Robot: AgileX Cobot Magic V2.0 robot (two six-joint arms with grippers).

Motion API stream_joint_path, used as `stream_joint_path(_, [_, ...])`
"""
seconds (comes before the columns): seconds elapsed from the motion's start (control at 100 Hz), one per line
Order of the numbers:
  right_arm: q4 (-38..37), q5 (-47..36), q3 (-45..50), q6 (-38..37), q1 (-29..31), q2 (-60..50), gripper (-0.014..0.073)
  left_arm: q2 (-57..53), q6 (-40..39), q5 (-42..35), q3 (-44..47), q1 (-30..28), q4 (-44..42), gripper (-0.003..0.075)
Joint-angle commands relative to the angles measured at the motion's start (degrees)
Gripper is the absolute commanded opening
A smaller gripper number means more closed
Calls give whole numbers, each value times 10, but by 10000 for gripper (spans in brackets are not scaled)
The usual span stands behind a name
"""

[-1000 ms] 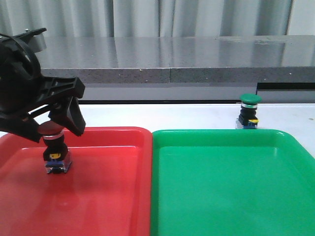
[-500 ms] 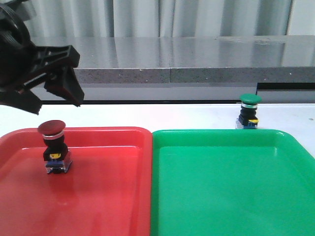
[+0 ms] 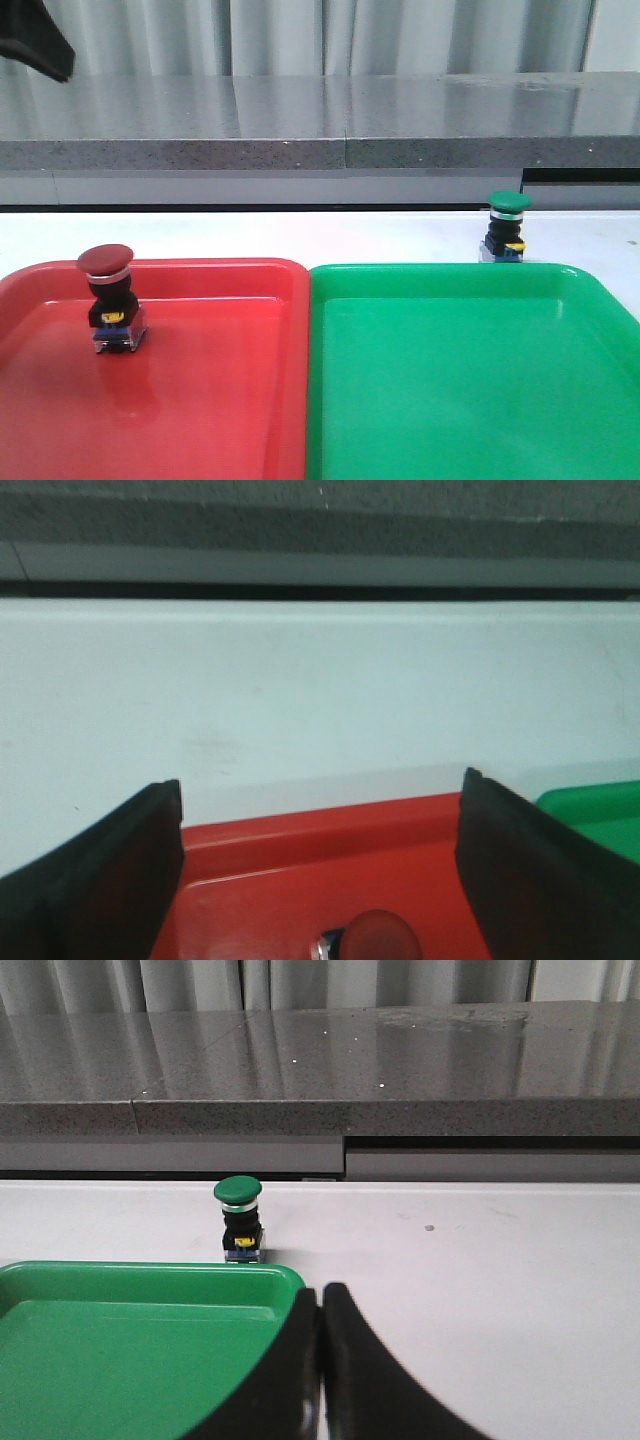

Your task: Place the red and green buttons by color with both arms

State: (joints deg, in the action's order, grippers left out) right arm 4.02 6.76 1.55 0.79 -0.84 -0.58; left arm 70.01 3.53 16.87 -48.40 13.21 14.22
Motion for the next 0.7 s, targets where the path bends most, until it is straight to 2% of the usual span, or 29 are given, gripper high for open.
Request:
stream_joint_path(0.0, [-5,-48,-8,2,2,-12,-66,-56,-2,-44,-5,-10,-16,526])
stream_joint_path(0.46, [-5,-48,-8,2,2,-12,-66,-300,-2,-55,140,-56,-47,526])
stream_joint_path(0.69, [-5,-48,-8,2,2,-12,-66,-397,-1,-26,192,-56,-50,453])
